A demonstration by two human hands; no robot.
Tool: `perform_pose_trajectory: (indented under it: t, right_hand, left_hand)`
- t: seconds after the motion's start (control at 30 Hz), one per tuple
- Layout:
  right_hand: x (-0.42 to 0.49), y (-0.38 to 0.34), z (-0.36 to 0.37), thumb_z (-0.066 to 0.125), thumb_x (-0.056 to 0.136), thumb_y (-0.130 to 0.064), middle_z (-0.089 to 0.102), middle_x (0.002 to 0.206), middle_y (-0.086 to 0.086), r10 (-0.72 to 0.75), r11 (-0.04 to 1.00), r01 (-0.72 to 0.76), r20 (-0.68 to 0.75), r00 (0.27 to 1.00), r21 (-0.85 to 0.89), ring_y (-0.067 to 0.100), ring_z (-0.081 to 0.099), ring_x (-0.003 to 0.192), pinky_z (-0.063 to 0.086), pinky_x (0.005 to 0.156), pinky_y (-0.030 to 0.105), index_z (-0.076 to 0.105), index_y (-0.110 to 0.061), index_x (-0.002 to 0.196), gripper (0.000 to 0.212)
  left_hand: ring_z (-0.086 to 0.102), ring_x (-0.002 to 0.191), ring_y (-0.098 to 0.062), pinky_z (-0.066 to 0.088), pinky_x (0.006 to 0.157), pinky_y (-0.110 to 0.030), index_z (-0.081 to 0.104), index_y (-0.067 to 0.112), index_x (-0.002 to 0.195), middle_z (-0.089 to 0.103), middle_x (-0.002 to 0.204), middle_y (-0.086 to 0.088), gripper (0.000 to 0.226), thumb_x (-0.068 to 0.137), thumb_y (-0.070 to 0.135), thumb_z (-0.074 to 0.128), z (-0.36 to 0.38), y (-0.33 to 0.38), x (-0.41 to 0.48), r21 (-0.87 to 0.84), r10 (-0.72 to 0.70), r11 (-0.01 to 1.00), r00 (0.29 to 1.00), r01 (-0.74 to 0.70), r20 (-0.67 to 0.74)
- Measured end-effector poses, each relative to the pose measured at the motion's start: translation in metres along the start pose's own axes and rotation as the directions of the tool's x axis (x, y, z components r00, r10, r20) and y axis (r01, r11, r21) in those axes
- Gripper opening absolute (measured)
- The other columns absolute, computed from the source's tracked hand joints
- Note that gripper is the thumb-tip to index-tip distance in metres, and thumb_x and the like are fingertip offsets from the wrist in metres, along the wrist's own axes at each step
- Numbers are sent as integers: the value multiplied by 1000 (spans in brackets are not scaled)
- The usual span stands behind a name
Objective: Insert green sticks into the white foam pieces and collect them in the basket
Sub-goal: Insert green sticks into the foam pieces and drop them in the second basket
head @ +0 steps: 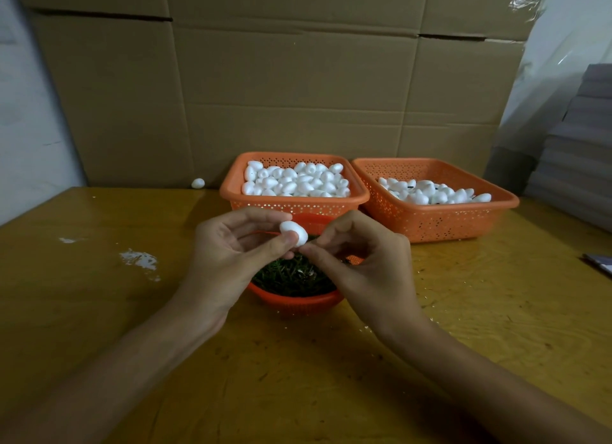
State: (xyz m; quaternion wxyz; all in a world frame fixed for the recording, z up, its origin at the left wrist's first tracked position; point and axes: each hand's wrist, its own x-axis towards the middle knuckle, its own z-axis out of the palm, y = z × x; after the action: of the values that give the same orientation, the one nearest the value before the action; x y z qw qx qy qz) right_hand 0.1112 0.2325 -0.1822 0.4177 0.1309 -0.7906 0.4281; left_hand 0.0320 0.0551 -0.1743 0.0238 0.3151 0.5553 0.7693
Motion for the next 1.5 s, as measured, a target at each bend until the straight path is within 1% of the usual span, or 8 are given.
perform_pose_trajectory:
  t: [0.23,0.33,0.43,0.7,0.87,1.17,1.3,1.5]
  right_hand:
    - [25,18,-30,81,90,-16,74,87,-13,-2,995,-17,-182,983,-103,9,73,81,61,74,30,71,-21,93,12]
    - [46,49,-71,71,99,-21,76,103,-12,30,900,-179,-353,935,-397,4,70,94,60,85,38,74,-22,109,11]
    - [53,82,-104,51,109,-30,61,147,11,250,595,-251,-121,961,-764,29,48,140,39,114,48,69,-15,134,35]
    - [41,35,-59,47,109,-37,65,116,4,49,720,113,212,976,-685,22,58,107,51,88,43,71,-13,111,34]
    - [21,6,-21,41,109,-41,67,99,-5,237,829,208,663,710,-519,13,59,91,49,81,42,70,-21,104,36]
    - [30,2,-24,64,100,-22,69,84,-14,393,864,39,721,570,-502,1,59,70,44,66,23,70,-32,94,13]
    - [31,0,-25,72,96,-25,75,112,-17,399,862,-19,656,641,-507,1,66,105,52,93,25,79,-32,108,15]
    - [25,-5,-23,65,100,-33,72,111,-18,418,823,78,692,589,-563,3,65,103,55,91,37,70,-36,110,11]
  left_hand:
    - [66,123,-14,57,97,-34,53,32,144,68,133,11,51,96,41,68,3,-7,-8,392,148,900,979,-191,138]
    - [57,122,-4,51,98,-35,67,29,124,63,126,16,41,102,57,48,0,-6,-14,745,198,423,855,-515,479]
    - [61,112,-8,48,96,-35,72,28,118,66,121,13,62,102,71,30,3,-7,-19,787,-35,141,791,-601,610]
    - [62,98,0,53,86,-27,77,27,110,71,105,18,66,98,74,33,1,-8,-15,815,-47,212,828,-539,559]
    - [61,93,1,54,82,-29,79,27,105,70,99,19,67,88,82,43,-1,-8,-11,821,-54,281,846,-497,531]
    - [58,98,-2,40,83,-20,68,35,98,62,94,22,51,100,72,32,-3,-8,-6,782,-92,452,850,-429,519]
    - [60,113,-5,46,94,-29,64,34,108,61,110,20,38,98,65,43,0,-4,13,710,-29,636,910,-303,414]
    - [50,128,-26,40,105,-40,66,24,121,58,130,-4,31,105,42,46,8,-4,114,947,55,275,986,-166,157]
